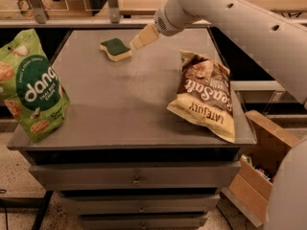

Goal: Move sponge near brown chip bag

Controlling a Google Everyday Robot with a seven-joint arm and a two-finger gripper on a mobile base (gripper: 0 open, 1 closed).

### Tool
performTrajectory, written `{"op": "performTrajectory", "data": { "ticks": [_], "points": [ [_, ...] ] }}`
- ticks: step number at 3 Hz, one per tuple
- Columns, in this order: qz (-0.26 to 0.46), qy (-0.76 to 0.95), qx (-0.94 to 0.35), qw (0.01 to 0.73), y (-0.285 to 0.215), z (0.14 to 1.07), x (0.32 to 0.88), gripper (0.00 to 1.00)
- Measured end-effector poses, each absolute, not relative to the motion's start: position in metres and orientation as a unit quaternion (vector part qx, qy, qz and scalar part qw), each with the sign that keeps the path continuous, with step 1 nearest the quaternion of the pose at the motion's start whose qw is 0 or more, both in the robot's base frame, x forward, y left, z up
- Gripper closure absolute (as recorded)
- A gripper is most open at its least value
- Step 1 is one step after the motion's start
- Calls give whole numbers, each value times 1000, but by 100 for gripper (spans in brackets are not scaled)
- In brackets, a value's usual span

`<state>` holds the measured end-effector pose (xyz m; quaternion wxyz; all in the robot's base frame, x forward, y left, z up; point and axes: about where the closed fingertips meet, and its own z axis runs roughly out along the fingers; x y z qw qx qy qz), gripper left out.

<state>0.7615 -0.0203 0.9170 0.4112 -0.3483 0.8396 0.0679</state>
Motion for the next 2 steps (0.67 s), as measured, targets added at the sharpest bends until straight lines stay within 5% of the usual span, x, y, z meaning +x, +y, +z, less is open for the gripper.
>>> {"op": "performTrajectory", "data": {
  "ticks": [2],
  "points": [
    [127,837,-351,401,6,890,775,0]
  ]
}}
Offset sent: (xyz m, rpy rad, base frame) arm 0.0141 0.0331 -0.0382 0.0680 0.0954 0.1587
